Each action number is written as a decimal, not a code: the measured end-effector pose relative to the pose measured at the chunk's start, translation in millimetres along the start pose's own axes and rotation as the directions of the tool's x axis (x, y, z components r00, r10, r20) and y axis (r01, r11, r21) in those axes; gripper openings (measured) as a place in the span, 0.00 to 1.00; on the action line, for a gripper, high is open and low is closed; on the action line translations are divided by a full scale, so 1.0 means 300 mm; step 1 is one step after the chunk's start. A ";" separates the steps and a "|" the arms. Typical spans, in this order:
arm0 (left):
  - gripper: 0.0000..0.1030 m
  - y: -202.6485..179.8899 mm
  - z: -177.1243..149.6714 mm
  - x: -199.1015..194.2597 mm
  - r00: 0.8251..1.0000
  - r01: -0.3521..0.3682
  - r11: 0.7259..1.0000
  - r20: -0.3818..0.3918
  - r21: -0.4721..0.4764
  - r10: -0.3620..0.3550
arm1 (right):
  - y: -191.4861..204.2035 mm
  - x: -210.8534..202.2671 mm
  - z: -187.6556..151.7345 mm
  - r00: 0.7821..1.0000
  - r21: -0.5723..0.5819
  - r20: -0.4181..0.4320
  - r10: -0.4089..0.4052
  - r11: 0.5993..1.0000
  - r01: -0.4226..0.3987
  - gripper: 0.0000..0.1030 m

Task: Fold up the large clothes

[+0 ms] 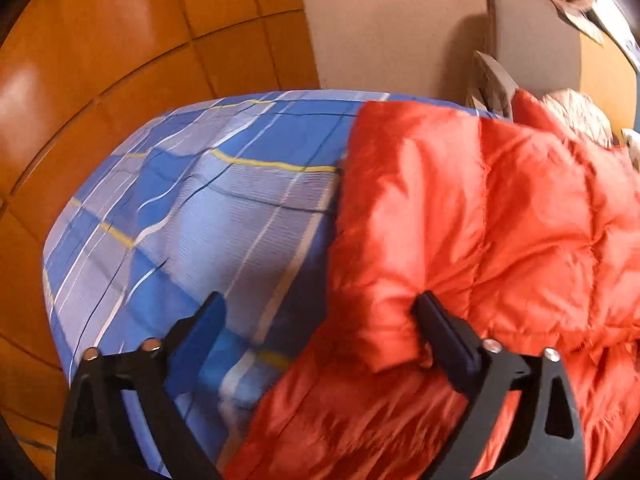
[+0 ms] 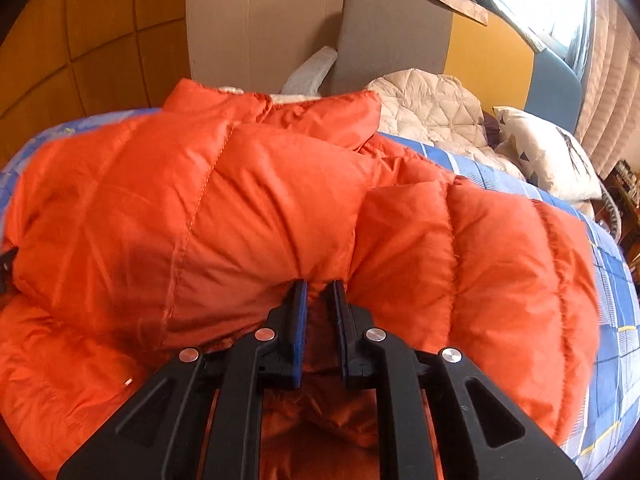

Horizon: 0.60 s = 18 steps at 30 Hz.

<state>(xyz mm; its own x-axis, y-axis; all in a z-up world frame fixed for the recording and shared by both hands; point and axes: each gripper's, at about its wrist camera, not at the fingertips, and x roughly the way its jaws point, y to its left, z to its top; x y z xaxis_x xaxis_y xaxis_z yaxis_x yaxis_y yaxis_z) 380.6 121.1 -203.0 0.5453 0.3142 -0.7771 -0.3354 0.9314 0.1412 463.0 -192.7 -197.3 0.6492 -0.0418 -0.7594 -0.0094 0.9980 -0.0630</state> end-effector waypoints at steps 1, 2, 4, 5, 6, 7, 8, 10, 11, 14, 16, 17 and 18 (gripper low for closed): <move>0.97 0.021 -0.015 -0.024 1.000 0.022 1.000 0.007 -0.020 -0.022 | -0.016 -0.033 -0.004 1.000 0.015 0.009 0.010 1.000 -0.010 0.12; 0.98 0.039 -0.033 -0.047 0.999 0.043 0.999 0.012 -0.034 -0.042 | -0.026 -0.054 -0.005 1.000 0.020 0.013 0.017 1.000 -0.017 0.12; 0.98 0.069 -0.075 -0.087 0.998 0.061 0.997 0.017 -0.047 -0.061 | -0.052 -0.113 -0.022 0.999 0.032 0.009 0.050 0.998 -0.050 0.24; 0.98 0.080 -0.097 -0.105 0.998 0.066 0.997 0.016 -0.048 -0.066 | -0.058 -0.138 -0.031 0.998 0.037 0.016 0.063 0.997 -0.063 0.40; 0.98 0.091 -0.120 -0.122 0.997 0.072 0.996 0.016 -0.048 -0.072 | -0.072 -0.177 -0.049 0.997 0.042 0.033 0.072 0.996 -0.074 0.43; 0.98 0.104 -0.137 -0.134 0.997 0.077 0.996 0.018 -0.050 -0.077 | -0.079 -0.206 -0.063 0.996 0.038 0.045 0.073 0.996 -0.075 0.47; 0.98 0.119 -0.161 -0.147 0.996 0.087 0.995 0.013 -0.047 -0.086 | -0.084 -0.224 -0.075 0.996 0.034 0.047 0.076 0.996 -0.078 0.47; 0.98 0.140 -0.199 -0.167 0.994 0.105 0.994 -0.001 -0.033 -0.105 | -0.104 -0.268 -0.112 0.994 0.044 0.049 0.095 0.994 -0.097 0.47; 0.98 0.153 -0.222 -0.176 0.994 0.107 0.994 -0.008 -0.024 -0.107 | -0.110 -0.279 -0.123 0.994 0.051 0.049 0.100 0.993 -0.103 0.47; 0.98 0.175 -0.274 -0.211 0.994 0.105 0.994 -0.007 -0.010 -0.105 | -0.123 -0.317 -0.173 0.994 0.056 0.045 0.098 0.993 -0.100 0.47; 0.98 0.190 -0.304 -0.230 0.995 0.101 0.995 -0.001 -0.006 -0.101 | -0.130 -0.334 -0.201 0.995 0.058 0.044 0.088 0.994 -0.090 0.47; 0.98 0.196 -0.316 -0.235 0.994 0.110 0.994 -0.005 -0.006 -0.110 | -0.132 -0.345 -0.221 0.996 0.058 0.040 0.084 0.995 -0.086 0.47; 0.98 0.203 -0.332 -0.242 0.993 0.117 0.993 -0.007 -0.006 -0.117 | -0.135 -0.355 -0.239 0.996 0.059 0.038 0.078 0.995 -0.080 0.47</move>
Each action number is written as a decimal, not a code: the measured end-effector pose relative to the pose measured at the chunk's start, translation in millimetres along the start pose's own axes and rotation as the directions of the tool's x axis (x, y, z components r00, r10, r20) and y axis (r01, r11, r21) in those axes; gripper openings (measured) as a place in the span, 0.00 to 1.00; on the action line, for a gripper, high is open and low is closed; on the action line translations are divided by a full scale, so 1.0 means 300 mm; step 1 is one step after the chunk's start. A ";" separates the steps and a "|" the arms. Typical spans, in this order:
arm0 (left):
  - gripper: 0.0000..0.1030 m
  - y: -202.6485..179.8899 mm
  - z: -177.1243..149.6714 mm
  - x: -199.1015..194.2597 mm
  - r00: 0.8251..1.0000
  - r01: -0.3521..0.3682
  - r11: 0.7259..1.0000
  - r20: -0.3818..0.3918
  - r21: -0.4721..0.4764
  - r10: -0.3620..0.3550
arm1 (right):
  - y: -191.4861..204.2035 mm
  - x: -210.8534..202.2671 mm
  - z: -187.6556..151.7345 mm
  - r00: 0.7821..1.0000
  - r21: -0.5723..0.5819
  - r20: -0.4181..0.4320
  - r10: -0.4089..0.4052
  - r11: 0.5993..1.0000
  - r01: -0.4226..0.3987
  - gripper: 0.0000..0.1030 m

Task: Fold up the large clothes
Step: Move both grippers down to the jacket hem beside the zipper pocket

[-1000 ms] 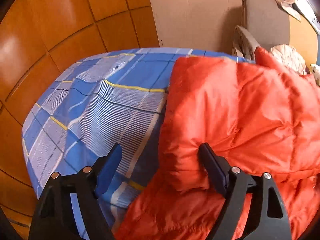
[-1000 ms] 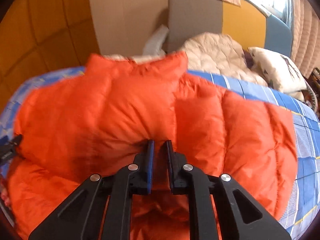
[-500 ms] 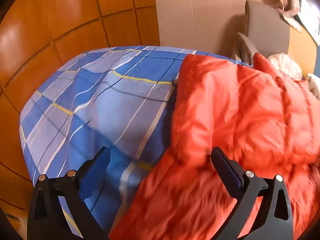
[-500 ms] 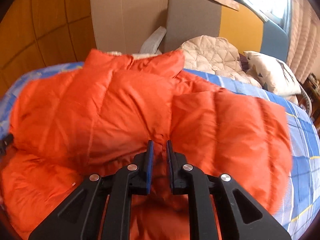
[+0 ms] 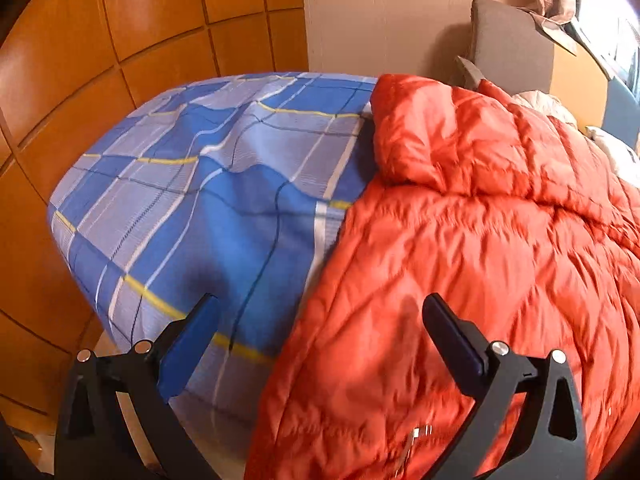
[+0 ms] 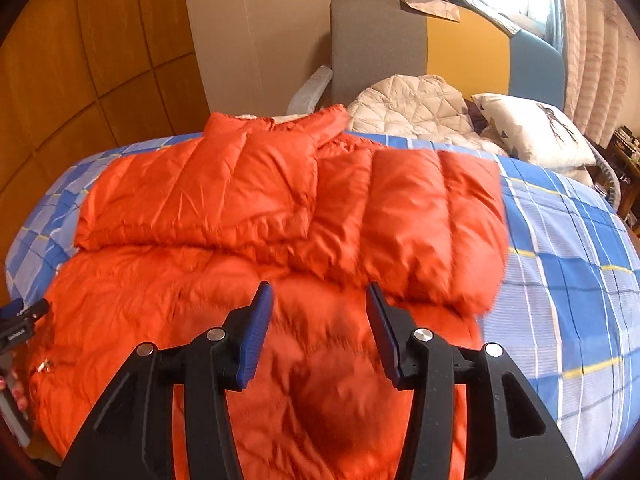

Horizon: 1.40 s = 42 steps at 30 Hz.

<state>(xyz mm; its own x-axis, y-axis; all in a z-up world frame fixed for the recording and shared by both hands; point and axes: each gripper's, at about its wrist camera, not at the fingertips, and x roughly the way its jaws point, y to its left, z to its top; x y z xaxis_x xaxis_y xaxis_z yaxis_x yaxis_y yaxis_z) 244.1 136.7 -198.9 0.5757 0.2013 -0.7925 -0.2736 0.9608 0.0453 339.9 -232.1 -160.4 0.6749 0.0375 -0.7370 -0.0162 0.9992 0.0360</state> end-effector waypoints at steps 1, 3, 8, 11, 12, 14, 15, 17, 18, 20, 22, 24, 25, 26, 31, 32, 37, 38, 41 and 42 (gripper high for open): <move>0.98 0.004 -0.009 -0.003 1.000 0.001 1.000 0.000 0.001 -0.001 | -0.007 -0.011 -0.018 1.000 0.002 -0.003 -0.007 1.000 0.007 0.47; 0.98 0.014 -0.035 -0.017 1.000 0.013 1.000 -0.004 0.005 -0.013 | -0.024 -0.029 -0.043 1.000 0.010 -0.004 -0.016 1.000 0.016 0.47; 0.98 0.042 -0.083 -0.041 0.995 0.094 0.996 -0.037 -0.002 -0.094 | -0.080 -0.088 -0.125 0.999 0.031 -0.011 -0.040 0.999 0.040 0.47; 0.98 0.065 -0.111 -0.050 0.989 0.135 0.991 -0.055 -0.016 -0.136 | -0.109 -0.111 -0.167 0.998 0.037 -0.026 -0.049 0.998 0.050 0.47; 0.98 0.073 -0.123 -0.053 0.987 0.149 0.989 -0.060 -0.017 -0.150 | -0.120 -0.121 -0.181 0.998 0.039 -0.029 -0.051 0.998 0.052 0.47; 0.98 0.082 -0.144 -0.058 0.982 0.175 0.985 -0.070 -0.014 -0.175 | -0.144 -0.139 -0.205 0.997 0.040 -0.031 -0.069 0.997 0.070 0.47; 0.98 0.087 -0.154 -0.061 0.979 0.189 0.982 -0.076 -0.012 -0.189 | -0.153 -0.147 -0.216 0.996 0.037 -0.032 -0.083 0.996 0.084 0.47; 0.98 0.093 -0.168 -0.066 0.972 0.221 0.975 -0.077 -0.004 -0.221 | -0.170 -0.161 -0.232 0.992 0.027 -0.040 -0.117 0.993 0.118 0.47; 0.98 0.094 -0.176 -0.068 0.967 0.245 0.970 -0.075 -0.001 -0.244 | -0.178 -0.166 -0.239 0.990 0.025 -0.044 -0.131 0.991 0.133 0.47; 0.98 0.099 -0.184 -0.071 0.961 0.266 0.964 -0.078 0.000 -0.265 | -0.187 -0.178 -0.252 0.986 0.024 -0.052 -0.159 0.987 0.160 0.47; 0.98 0.103 -0.190 -0.071 0.957 0.278 0.961 -0.083 -0.004 -0.277 | -0.192 -0.187 -0.264 0.982 0.021 -0.060 -0.178 0.984 0.179 0.47; 0.98 0.108 -0.194 -0.072 0.954 0.289 0.957 -0.085 -0.007 -0.288 | -0.194 -0.197 -0.279 0.979 0.015 -0.070 -0.192 0.981 0.194 0.47; 0.98 0.110 -0.197 -0.074 0.951 0.298 0.955 -0.083 -0.008 -0.297 | -0.196 -0.204 -0.291 0.979 0.012 -0.075 -0.191 0.981 0.192 0.47; 0.98 0.110 -0.199 -0.073 0.947 0.307 0.952 -0.092 -0.009 -0.307 | -0.198 -0.207 -0.296 0.979 0.011 -0.079 -0.189 0.982 0.191 0.47; 0.98 0.088 -0.214 -0.084 0.936 0.341 0.940 -0.105 0.030 -0.336 | -0.204 -0.230 -0.331 0.977 -0.008 -0.075 -0.198 0.980 0.198 0.66; 0.97 0.080 -0.216 -0.087 0.935 0.343 0.938 -0.106 0.046 -0.337 | -0.209 -0.232 -0.337 0.977 -0.006 -0.079 -0.196 0.980 0.197 0.66; 0.94 0.067 -0.226 -0.093 0.934 0.349 0.933 -0.114 0.086 -0.338 | -0.229 -0.231 -0.360 0.979 0.014 -0.098 -0.178 0.983 0.180 0.66; 0.93 0.070 -0.227 -0.094 0.932 0.353 0.932 -0.116 0.086 -0.342 | -0.234 -0.229 -0.367 0.980 0.019 -0.103 -0.170 0.985 0.173 0.66; 0.89 0.076 -0.229 -0.096 0.929 0.360 0.929 -0.121 0.081 -0.349 | -0.242 -0.225 -0.381 0.981 0.023 -0.116 -0.157 0.987 0.161 0.66; 0.88 0.078 -0.230 -0.097 0.928 0.363 0.928 -0.122 0.080 -0.353 | -0.242 -0.224 -0.385 0.981 0.020 -0.119 -0.155 0.987 0.159 0.66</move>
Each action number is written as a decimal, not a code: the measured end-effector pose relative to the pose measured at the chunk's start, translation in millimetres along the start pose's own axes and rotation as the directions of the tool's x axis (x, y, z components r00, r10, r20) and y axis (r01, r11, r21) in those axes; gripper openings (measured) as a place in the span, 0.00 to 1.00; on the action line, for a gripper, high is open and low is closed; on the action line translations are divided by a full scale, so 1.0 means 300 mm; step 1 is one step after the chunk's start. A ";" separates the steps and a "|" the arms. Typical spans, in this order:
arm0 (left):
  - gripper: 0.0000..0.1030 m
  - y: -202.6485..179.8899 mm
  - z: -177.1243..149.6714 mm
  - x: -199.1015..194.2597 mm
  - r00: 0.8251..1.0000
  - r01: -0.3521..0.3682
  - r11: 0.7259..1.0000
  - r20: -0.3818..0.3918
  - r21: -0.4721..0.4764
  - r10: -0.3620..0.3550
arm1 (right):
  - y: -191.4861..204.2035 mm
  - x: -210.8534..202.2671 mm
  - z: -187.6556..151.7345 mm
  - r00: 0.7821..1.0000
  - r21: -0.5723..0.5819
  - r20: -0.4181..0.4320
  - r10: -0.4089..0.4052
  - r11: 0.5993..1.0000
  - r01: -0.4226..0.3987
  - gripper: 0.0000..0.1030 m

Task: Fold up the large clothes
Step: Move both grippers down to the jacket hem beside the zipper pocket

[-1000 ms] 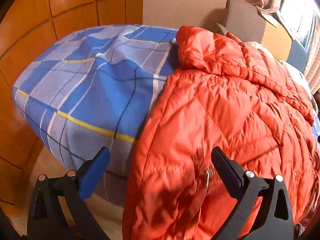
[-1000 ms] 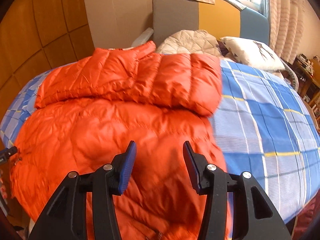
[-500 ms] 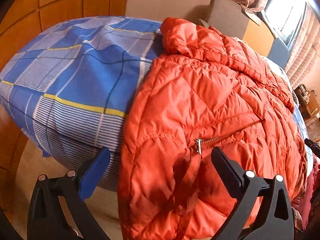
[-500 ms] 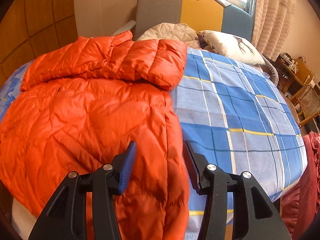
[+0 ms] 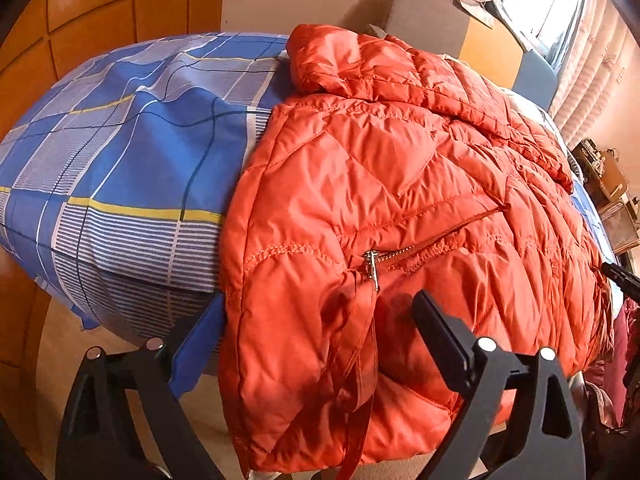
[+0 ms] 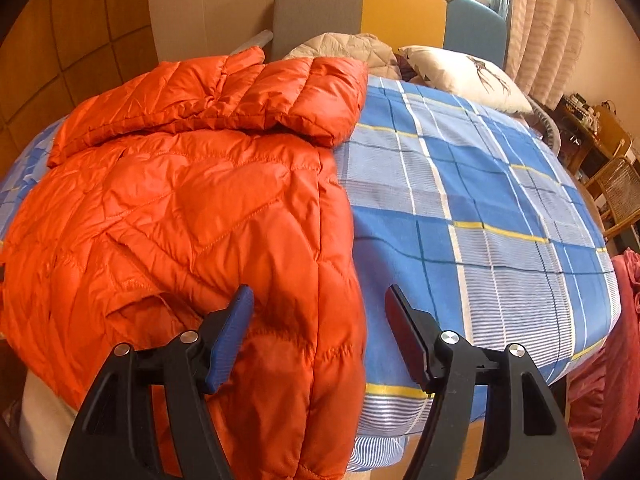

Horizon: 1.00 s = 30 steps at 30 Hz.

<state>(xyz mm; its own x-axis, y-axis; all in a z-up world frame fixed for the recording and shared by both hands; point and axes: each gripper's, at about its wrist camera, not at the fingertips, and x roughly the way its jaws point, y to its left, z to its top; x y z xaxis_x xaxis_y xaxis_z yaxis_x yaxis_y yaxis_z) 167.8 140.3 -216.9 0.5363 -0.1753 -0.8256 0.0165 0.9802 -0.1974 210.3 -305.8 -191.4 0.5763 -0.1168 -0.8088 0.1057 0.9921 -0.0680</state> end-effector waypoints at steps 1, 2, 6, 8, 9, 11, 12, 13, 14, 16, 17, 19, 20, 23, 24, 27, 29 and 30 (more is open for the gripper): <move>0.88 0.001 -0.002 -0.001 1.000 0.003 1.000 -0.002 0.000 -0.003 | 0.001 0.002 -0.006 1.000 -0.008 -0.007 0.010 1.000 -0.010 0.66; 0.88 0.003 -0.005 0.000 1.000 0.004 1.000 -0.006 0.002 -0.004 | 0.001 0.003 -0.011 1.000 -0.015 -0.012 0.022 1.000 -0.023 0.66; 0.88 0.018 -0.018 0.008 0.999 0.036 0.999 -0.026 -0.002 -0.036 | -0.026 0.006 -0.045 0.990 -0.007 -0.046 0.133 0.991 -0.134 0.66; 0.88 0.030 -0.025 0.014 0.997 0.066 0.998 -0.041 -0.011 -0.067 | -0.045 0.011 -0.068 0.981 -0.001 -0.069 0.183 0.983 -0.184 0.66; 0.88 0.034 -0.028 0.016 0.996 0.077 0.997 -0.045 -0.014 -0.078 | -0.048 0.015 -0.077 0.975 0.002 -0.082 0.206 0.978 -0.207 0.66; 0.88 0.048 -0.035 0.026 0.992 0.108 0.994 -0.057 -0.021 -0.109 | -0.059 0.021 -0.094 0.967 0.008 -0.100 0.236 0.972 -0.236 0.66; 0.88 0.051 -0.040 0.029 0.991 0.118 0.993 -0.062 -0.025 -0.119 | -0.068 0.022 -0.103 0.960 0.020 -0.107 0.257 0.966 -0.256 0.66; 0.88 0.053 -0.045 0.030 0.990 0.126 0.992 -0.065 -0.026 -0.128 | -0.078 0.023 -0.111 0.953 0.038 -0.113 0.280 0.960 -0.277 0.66; 0.87 0.052 -0.049 0.032 0.989 0.132 0.991 -0.070 -0.023 -0.134 | -0.088 0.024 -0.114 0.948 0.054 -0.118 0.296 0.955 -0.292 0.66; 0.85 0.049 -0.058 0.033 0.988 0.133 0.991 -0.082 -0.012 -0.134 | -0.107 0.025 -0.127 0.932 0.095 -0.128 0.338 0.940 -0.328 0.63; 0.84 0.048 -0.061 0.034 0.987 0.136 0.991 -0.087 -0.012 -0.136 | -0.114 0.025 -0.131 0.926 0.110 -0.130 0.355 0.933 -0.342 0.62; 0.84 0.053 -0.066 0.035 0.985 0.140 0.990 -0.096 -0.017 -0.141 | -0.124 0.027 -0.137 0.910 0.139 -0.137 0.392 0.917 -0.374 0.62; 0.83 0.055 -0.067 0.037 0.984 0.144 0.989 -0.101 -0.017 -0.145 | -0.126 0.030 -0.141 0.902 0.151 -0.143 0.406 0.910 -0.386 0.60; 0.80 0.055 -0.073 0.040 0.985 0.137 0.991 -0.110 -0.003 -0.136 | -0.119 0.036 -0.146 0.897 0.150 -0.161 0.411 0.909 -0.390 0.57; 0.78 0.053 -0.075 0.039 0.985 0.135 0.991 -0.112 0.001 -0.135 | -0.114 0.037 -0.146 0.897 0.144 -0.164 0.410 0.910 -0.389 0.56; 0.68 0.042 -0.075 0.040 0.984 0.129 0.992 -0.121 0.000 -0.128 | -0.091 0.045 -0.140 0.899 0.127 -0.191 0.395 0.918 -0.376 0.47; 0.57 0.032 -0.076 0.035 0.985 0.126 0.992 -0.123 0.018 -0.123 | -0.077 0.036 -0.140 0.903 0.087 -0.200 0.380 0.925 -0.370 0.32; 0.44 0.025 -0.076 0.026 0.986 0.118 0.993 -0.120 0.030 -0.114 | -0.075 0.028 -0.136 0.898 0.089 -0.198 0.393 0.920 -0.382 0.27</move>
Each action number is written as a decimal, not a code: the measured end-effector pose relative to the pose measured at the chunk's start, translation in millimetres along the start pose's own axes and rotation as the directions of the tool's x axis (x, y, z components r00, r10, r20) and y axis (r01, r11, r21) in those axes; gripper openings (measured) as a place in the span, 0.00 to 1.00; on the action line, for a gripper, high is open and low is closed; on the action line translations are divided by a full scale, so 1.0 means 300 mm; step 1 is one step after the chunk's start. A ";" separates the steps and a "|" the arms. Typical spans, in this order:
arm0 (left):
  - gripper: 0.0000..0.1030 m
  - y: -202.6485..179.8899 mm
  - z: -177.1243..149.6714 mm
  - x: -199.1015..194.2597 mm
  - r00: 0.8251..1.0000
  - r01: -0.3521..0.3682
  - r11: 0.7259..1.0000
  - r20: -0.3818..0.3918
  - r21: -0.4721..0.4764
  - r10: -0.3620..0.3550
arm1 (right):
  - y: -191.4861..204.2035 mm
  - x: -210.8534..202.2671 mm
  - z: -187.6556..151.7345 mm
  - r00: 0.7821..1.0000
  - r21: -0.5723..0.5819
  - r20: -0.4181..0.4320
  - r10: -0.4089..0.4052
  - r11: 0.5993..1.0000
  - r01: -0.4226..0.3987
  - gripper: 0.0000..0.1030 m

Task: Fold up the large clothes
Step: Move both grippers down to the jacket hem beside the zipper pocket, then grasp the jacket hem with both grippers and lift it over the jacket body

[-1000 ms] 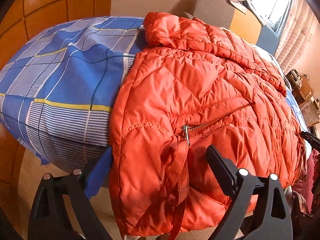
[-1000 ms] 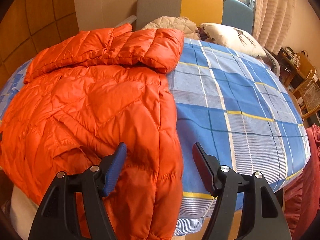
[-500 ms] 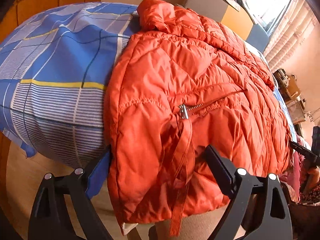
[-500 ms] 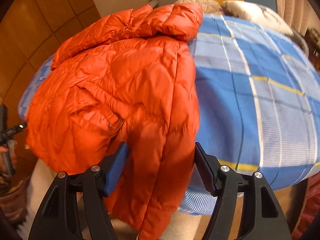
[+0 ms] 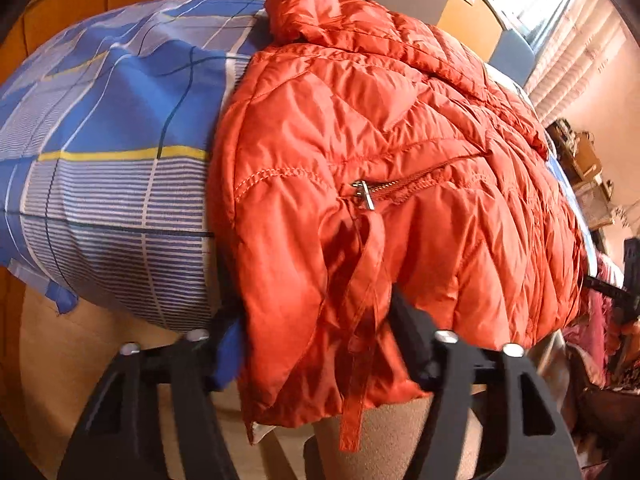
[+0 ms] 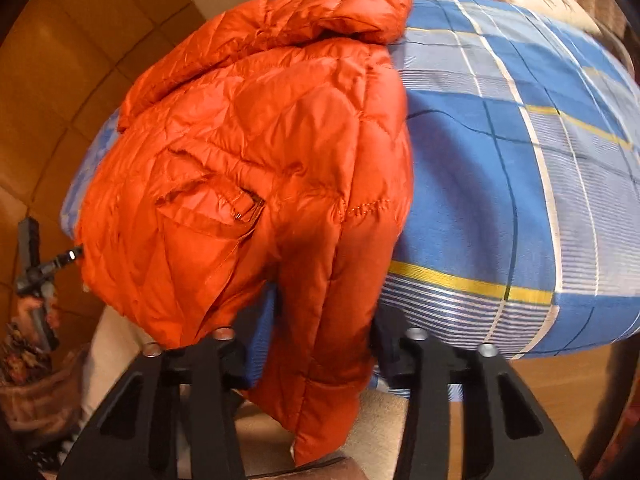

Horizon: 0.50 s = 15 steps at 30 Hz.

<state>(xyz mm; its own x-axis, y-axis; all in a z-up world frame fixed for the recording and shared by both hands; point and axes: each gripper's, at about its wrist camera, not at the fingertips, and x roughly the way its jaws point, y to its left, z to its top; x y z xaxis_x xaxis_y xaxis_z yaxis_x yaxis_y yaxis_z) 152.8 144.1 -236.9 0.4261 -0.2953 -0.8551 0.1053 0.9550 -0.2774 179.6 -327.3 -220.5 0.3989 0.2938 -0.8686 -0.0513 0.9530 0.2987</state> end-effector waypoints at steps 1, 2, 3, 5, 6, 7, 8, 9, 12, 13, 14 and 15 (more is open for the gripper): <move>0.37 -0.002 0.000 -0.008 1.000 -0.002 1.000 0.005 0.003 0.002 | -0.002 -0.013 0.004 1.000 0.012 0.002 0.022 1.000 -0.022 0.20; 0.24 -0.003 0.001 -0.025 1.000 0.007 1.000 0.017 0.000 -0.007 | -0.003 -0.027 0.009 0.999 0.022 0.008 0.041 0.999 -0.041 0.16; 0.15 -0.001 0.002 -0.048 0.999 0.013 1.000 0.037 -0.007 -0.013 | -0.006 -0.042 0.014 0.998 0.030 0.017 0.061 0.998 -0.062 0.14; 0.09 0.010 0.006 -0.094 0.997 0.009 0.999 0.077 -0.034 -0.006 | -0.016 -0.079 0.026 0.992 0.052 0.042 0.117 0.992 -0.119 0.12; 0.09 0.018 0.007 -0.112 0.996 0.018 0.999 0.093 -0.047 -0.013 | -0.021 -0.097 0.032 0.988 0.060 0.055 0.143 0.987 -0.146 0.12; 0.09 0.030 0.007 -0.142 0.992 0.044 0.996 0.120 -0.073 -0.035 | -0.024 -0.111 0.038 0.985 0.066 0.066 0.162 0.984 -0.166 0.11; 0.08 0.035 0.009 -0.161 0.990 0.054 0.995 0.137 -0.086 -0.042 | -0.034 -0.137 0.045 0.977 0.080 0.087 0.195 0.976 -0.202 0.11; 0.08 0.037 0.010 -0.178 0.988 0.065 0.993 0.149 -0.095 -0.050 | -0.037 -0.151 0.049 0.971 0.086 0.102 0.215 0.971 -0.224 0.11; 0.08 0.022 0.006 -0.229 0.983 0.083 0.993 0.173 -0.084 -0.067 | -0.047 -0.233 0.059 0.948 0.078 0.170 0.268 0.956 -0.284 0.11; 0.08 0.013 0.008 -0.230 0.984 0.077 0.995 0.169 -0.071 -0.064 | -0.052 -0.256 0.063 0.946 0.074 0.183 0.268 0.956 -0.285 0.11; 0.08 0.005 0.003 -0.225 0.985 0.067 0.996 0.160 -0.053 -0.058 | -0.059 -0.269 0.060 0.944 0.075 0.190 0.268 0.955 -0.286 0.11; 0.09 0.009 -0.003 -0.221 0.988 0.057 0.998 0.147 -0.036 -0.051 | -0.071 -0.277 0.060 0.943 0.080 0.195 0.270 0.954 -0.290 0.11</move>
<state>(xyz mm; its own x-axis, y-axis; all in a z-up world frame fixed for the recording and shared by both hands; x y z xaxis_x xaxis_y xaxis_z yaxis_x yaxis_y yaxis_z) 123.9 166.3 -181.5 0.5475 -0.3362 -0.7663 0.0967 0.9350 -0.3411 164.2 -373.5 -147.6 0.5413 0.5197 -0.6611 -0.0915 0.8179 0.5681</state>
